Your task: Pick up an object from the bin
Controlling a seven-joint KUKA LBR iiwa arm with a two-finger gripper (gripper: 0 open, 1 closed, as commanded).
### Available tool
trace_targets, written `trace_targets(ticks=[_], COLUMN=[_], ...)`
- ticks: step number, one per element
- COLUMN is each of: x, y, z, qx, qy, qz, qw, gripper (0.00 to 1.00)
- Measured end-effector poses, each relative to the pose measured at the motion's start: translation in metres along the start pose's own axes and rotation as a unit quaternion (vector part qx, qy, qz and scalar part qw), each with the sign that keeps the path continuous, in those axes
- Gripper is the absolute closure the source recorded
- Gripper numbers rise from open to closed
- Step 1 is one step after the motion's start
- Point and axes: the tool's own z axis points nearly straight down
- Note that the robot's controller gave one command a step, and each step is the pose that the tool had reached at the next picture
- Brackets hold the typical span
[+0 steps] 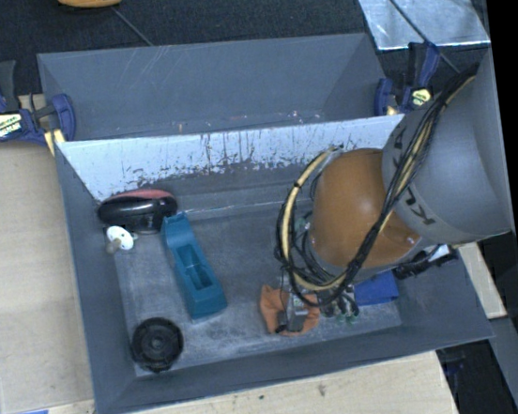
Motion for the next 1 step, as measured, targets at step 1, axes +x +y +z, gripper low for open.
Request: trace_targets(ticks=[1], x=[0.0012], y=[-0.0003], z=[-0.0056], qx=[0.001], qy=[0.0031], qz=[0.000], qw=[1.0000], gripper=[1.00])
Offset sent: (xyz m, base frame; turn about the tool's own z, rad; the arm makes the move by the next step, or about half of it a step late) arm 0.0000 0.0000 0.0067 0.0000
